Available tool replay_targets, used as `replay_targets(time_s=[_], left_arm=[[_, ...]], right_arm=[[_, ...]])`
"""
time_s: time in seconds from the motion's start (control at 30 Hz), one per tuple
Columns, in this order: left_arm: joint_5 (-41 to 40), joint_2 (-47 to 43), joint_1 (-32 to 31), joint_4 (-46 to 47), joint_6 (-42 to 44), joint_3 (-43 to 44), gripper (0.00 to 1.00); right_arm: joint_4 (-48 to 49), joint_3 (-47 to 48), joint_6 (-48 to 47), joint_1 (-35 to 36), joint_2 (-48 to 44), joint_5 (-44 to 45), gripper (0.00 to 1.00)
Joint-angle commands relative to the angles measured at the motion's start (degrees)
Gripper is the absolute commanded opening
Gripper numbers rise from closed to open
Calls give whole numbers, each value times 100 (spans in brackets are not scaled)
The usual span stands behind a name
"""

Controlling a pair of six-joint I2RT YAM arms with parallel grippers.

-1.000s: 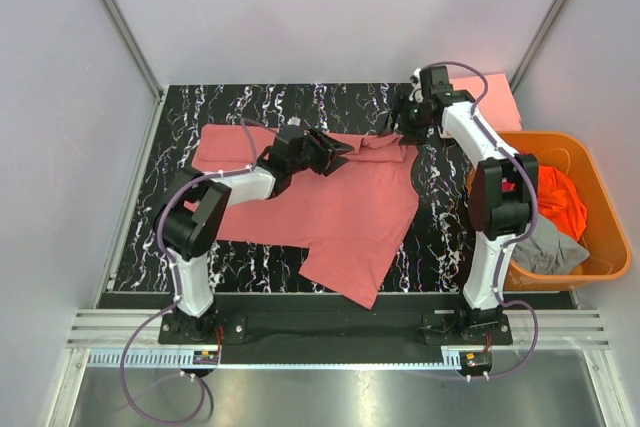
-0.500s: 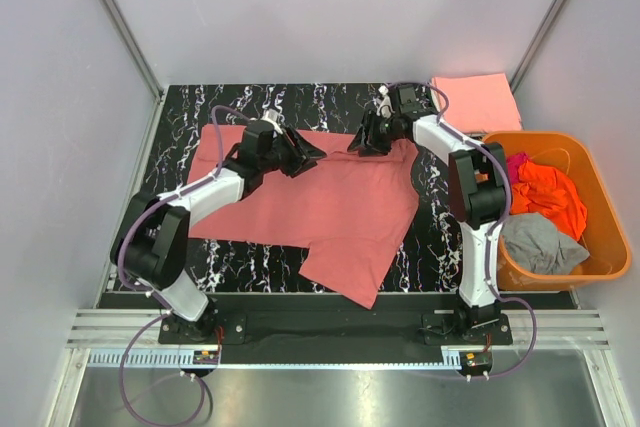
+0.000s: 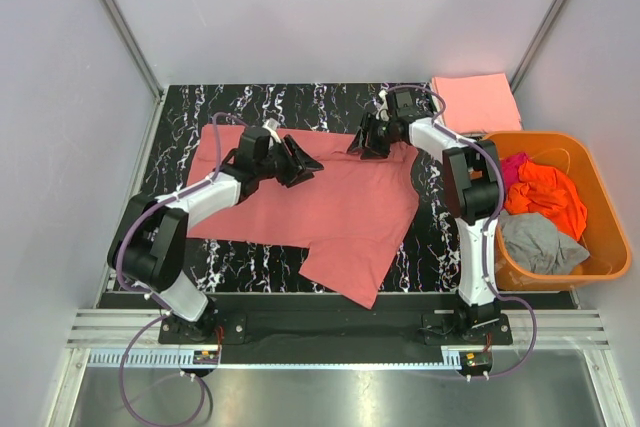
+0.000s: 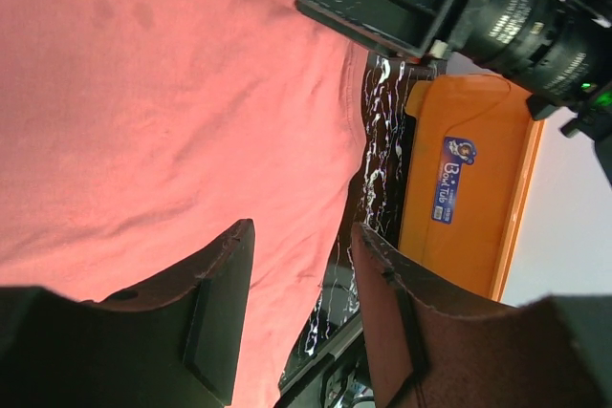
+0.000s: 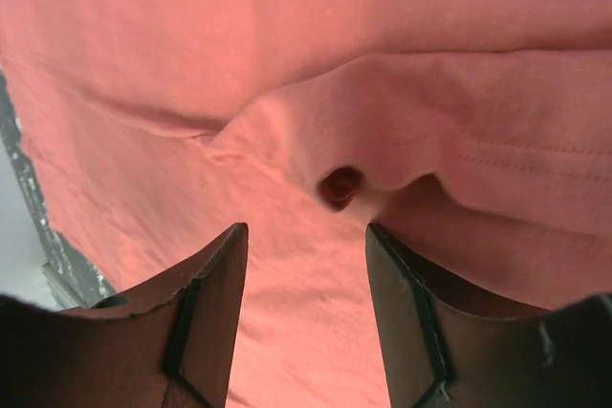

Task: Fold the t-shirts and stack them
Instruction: Fold the tshirt

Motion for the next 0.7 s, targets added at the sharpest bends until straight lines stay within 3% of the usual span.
replay_targets(time_s=[0.0, 0.5, 0.67], left_arm=[[235, -150, 88, 165, 47, 71, 50], [297, -80, 184, 120, -14, 54, 50], [306, -36, 211, 164, -93, 45, 50]], right_arm=[[185, 278, -36, 3, 112, 226, 59], [168, 797, 87, 3, 464, 296, 48], [168, 815, 184, 3, 560, 200, 50]])
